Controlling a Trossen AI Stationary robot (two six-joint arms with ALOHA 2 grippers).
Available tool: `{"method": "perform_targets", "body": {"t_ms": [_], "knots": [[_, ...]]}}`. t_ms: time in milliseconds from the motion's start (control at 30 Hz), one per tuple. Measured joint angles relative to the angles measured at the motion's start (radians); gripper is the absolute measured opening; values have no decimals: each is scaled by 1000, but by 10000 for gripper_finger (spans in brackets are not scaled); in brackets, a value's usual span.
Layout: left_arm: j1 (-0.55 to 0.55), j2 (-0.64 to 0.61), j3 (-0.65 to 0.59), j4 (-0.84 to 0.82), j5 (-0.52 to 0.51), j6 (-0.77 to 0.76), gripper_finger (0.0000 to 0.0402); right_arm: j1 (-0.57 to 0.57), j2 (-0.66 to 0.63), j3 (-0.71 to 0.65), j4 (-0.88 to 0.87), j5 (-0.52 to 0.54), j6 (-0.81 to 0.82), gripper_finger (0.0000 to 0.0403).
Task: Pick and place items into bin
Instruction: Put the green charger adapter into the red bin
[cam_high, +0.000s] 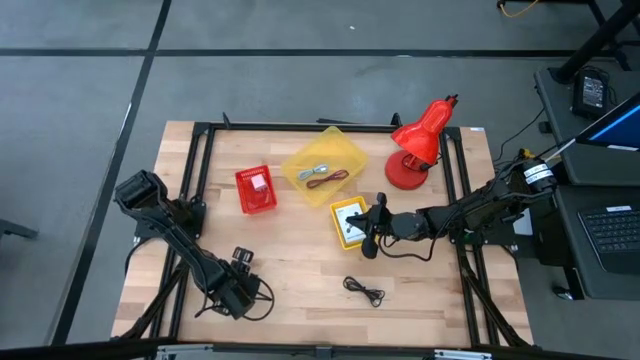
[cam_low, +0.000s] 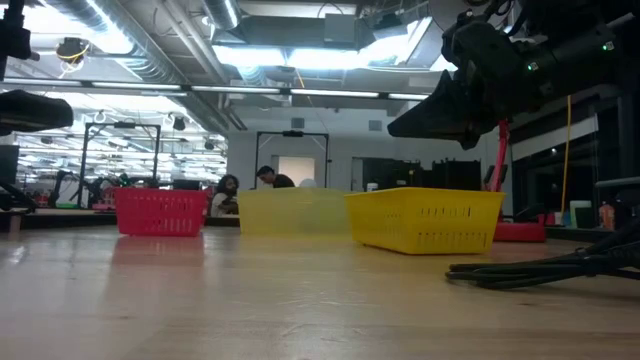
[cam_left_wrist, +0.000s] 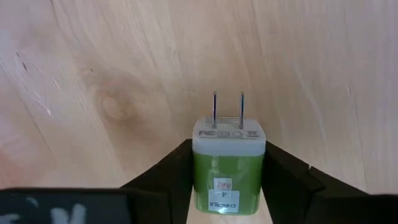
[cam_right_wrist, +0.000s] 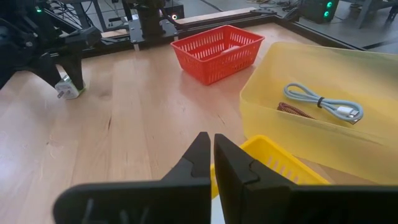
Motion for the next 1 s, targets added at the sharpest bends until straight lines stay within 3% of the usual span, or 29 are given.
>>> {"method": "perform_targets", "body": {"t_ms": [433,567,900,1000], "knots": [[-3,-35,-2,-29,-4,10,146,0,0,0,0,0,6,5],[-3,-99,-2,-35,-27,20,145,0,0,0,0,0,7,5],[-3,-340,-2,35,-209,186,145,0,0,0,0,0,4,5],[1,-425,-51,152,-241,240,145,0,0,0,0,0,4,5]]}}
